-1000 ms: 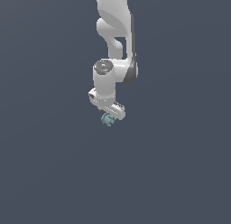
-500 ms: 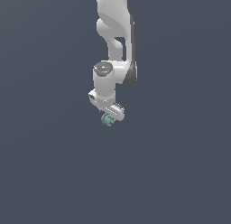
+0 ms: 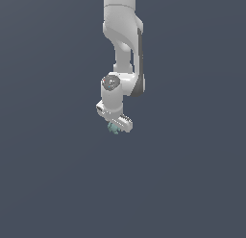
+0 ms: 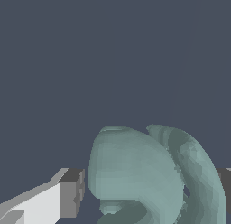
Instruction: Pick up the object and move it to a goal position.
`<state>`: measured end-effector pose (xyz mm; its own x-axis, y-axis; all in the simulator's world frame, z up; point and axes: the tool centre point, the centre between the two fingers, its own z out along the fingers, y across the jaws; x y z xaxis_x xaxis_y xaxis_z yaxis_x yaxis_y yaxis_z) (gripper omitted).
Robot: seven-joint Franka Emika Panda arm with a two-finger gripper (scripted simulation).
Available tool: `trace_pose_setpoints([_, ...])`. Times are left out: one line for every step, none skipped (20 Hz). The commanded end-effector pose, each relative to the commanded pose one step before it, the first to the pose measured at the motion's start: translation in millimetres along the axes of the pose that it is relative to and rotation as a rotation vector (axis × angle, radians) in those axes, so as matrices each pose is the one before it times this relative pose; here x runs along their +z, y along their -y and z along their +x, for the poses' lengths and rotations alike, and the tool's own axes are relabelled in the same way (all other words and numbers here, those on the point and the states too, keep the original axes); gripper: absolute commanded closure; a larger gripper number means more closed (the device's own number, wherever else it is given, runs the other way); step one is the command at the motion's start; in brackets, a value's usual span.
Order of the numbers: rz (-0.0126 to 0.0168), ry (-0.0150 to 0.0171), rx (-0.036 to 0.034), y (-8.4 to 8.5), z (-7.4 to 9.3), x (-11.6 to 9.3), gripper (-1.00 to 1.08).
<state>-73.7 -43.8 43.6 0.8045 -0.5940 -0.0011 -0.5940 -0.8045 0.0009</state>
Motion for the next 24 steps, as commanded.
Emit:
trace_pose_setpoints([0.00082,-0.00108,0.00041,0.38,0.55,3.87,-0.92])
trace_pose_setpoints([0.00000,0.00000,0.00000,0.03,0.02,0.27,-0.92])
trace_pose_setpoints([0.00000,0.00000,0.00000,0.00,0.00,0.00,1.08])
trace_pose_setpoints([0.00000,0.00000,0.00000,0.00,0.00,0.00,1.08])
trace_pose_setpoints([0.00000,0.00000,0.00000,0.00,0.00,0.00,1.08])
trace_pose_setpoints([0.00000,0.00000,0.00000,0.00,0.00,0.00,1.08])
trace_pose_setpoints([0.00000,0.00000,0.00000,0.00,0.00,0.00,1.08])
trace_pose_setpoints([0.00000,0.00000,0.00000,0.00,0.00,0.00,1.08])
trace_pose_setpoints([0.00000,0.00000,0.00000,0.00,0.00,0.00,1.08])
trace_pose_setpoints([0.00000,0.00000,0.00000,0.00,0.00,0.00,1.08])
trace_pose_setpoints([0.00000,0.00000,0.00000,0.00,0.00,0.00,1.08])
trace_pose_setpoints([0.00000,0.00000,0.00000,0.00,0.00,0.00,1.08])
trace_pose_setpoints([0.00115,-0.00119,-0.00035,0.53,0.29,-0.96,1.08])
trace_pose_setpoints([0.00000,0.00000,0.00000,-0.02,0.14,-0.24,1.08])
trace_pose_setpoints([0.00000,0.00000,0.00000,-0.05,0.42,-0.71,1.08])
trace_pose_setpoints([0.00000,0.00000,0.00000,-0.08,0.70,-1.19,1.08])
trace_pose_setpoints([0.00000,0.00000,0.00000,-0.11,0.98,-1.67,1.08])
trace_pose_setpoints([0.00000,0.00000,0.00000,-0.14,1.26,-2.14,1.08])
trace_pose_setpoints([0.00000,0.00000,0.00000,-0.17,1.54,-2.61,1.08])
trace_pose_setpoints([0.00000,0.00000,0.00000,-0.20,1.81,-3.08,1.08])
trace_pose_setpoints([0.00000,0.00000,0.00000,-0.23,2.09,-3.55,1.08])
trace_pose_setpoints([0.00000,0.00000,0.00000,-0.26,2.37,-4.02,1.08])
trace_pose_setpoints([0.00000,0.00000,0.00000,-0.29,2.64,-4.48,1.08])
trace_pose_setpoints([-0.00039,-0.00007,0.00028,-0.43,3.00,-4.87,1.08])
